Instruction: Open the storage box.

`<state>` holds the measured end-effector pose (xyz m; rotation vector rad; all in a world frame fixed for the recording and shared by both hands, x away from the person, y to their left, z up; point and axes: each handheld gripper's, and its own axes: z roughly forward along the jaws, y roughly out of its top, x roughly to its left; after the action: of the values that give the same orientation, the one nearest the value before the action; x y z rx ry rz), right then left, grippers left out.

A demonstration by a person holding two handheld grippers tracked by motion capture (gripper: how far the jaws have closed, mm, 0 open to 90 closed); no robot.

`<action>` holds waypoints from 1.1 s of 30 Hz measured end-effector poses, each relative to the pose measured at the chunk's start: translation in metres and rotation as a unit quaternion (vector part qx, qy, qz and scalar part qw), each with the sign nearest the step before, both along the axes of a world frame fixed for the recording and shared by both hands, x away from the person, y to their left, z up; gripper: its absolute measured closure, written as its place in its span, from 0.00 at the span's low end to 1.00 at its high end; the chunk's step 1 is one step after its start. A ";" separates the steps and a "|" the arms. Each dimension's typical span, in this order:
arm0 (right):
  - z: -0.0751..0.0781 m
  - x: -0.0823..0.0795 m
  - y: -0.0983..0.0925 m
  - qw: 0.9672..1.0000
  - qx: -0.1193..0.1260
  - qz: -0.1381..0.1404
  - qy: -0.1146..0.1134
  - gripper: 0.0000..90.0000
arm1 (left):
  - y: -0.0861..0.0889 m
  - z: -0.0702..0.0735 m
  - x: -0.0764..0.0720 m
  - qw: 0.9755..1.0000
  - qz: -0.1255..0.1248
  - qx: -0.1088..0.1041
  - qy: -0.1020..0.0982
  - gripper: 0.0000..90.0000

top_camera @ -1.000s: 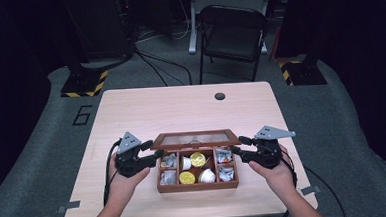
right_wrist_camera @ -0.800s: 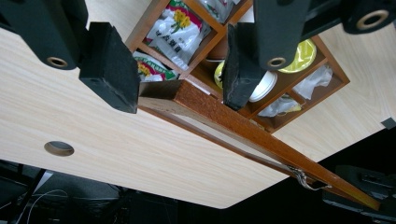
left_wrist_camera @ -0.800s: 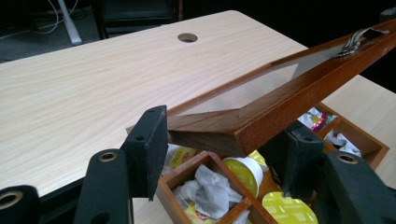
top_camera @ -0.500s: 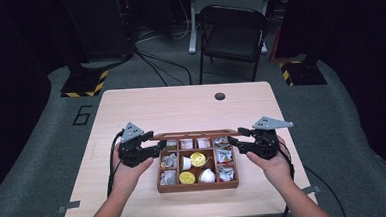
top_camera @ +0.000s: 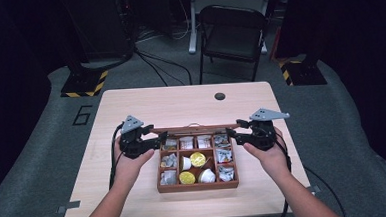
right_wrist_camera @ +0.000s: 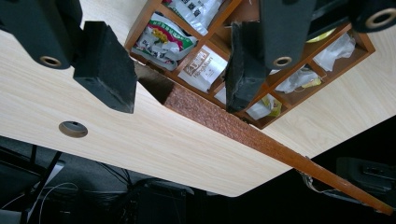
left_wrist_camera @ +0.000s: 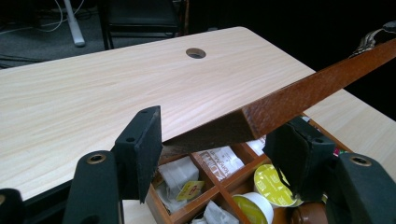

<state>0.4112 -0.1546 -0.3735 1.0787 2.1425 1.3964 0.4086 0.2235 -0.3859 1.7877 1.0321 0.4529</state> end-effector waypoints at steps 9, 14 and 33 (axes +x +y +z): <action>0.003 0.006 0.005 1.000 -0.002 -0.001 0.005 0.45 | -0.002 0.001 0.006 1.000 0.001 0.010 0.004 0.40; 0.005 0.012 0.008 1.000 -0.009 0.000 -0.001 0.45 | -0.001 0.000 0.012 1.000 -0.003 -0.001 0.002 0.40; 0.006 0.040 0.014 1.000 0.005 -0.016 0.006 0.44 | -0.007 0.003 0.035 1.000 0.010 -0.023 0.001 0.39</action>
<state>0.4509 -0.1408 -0.3676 1.1231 2.1197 1.3912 0.4434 0.2170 -0.3830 1.7392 1.0548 0.4354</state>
